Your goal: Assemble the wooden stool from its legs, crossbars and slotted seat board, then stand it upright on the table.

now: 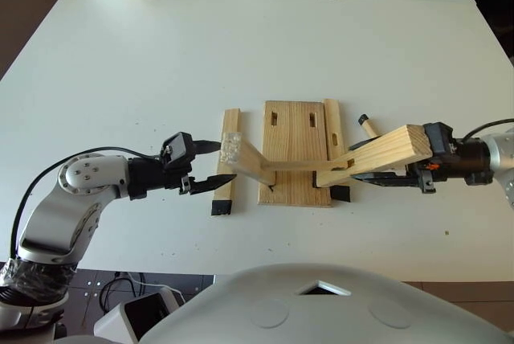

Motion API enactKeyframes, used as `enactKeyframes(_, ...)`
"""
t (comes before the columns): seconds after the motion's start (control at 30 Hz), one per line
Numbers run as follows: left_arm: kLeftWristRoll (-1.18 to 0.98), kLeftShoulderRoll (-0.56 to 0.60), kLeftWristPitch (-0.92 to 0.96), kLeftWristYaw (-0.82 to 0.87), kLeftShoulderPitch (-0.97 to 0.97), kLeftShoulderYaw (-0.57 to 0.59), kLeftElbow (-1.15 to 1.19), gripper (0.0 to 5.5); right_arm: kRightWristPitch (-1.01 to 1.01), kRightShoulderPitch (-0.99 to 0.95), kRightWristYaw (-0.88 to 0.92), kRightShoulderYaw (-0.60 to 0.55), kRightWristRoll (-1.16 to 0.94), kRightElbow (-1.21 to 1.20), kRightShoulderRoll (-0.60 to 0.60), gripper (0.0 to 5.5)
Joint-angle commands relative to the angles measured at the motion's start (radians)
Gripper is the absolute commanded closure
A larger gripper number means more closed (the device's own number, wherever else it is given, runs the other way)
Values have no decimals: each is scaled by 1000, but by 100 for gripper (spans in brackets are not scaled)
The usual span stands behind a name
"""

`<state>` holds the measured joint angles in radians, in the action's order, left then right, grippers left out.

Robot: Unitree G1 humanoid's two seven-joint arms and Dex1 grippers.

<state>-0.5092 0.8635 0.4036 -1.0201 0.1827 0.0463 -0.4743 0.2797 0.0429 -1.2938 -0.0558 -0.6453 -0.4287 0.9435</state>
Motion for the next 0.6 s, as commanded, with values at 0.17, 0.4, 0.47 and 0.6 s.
enactKeyframes(0.17,19,-19,20,19,-34,-52,-25,210,1,-68,-37,121,107,1,16,348)
enactKeyframes(0.4,16,-21,26,19,-48,-65,-39,210,-19,-103,-44,170,138,28,19,348)
enactKeyframes(0.47,-11,-21,39,15,-98,-30,9,210,-30,-103,-46,178,146,40,23,348)
enactKeyframes(0.6,-141,-55,149,23,-295,12,87,210,-53,-95,-51,189,164,61,33,348)
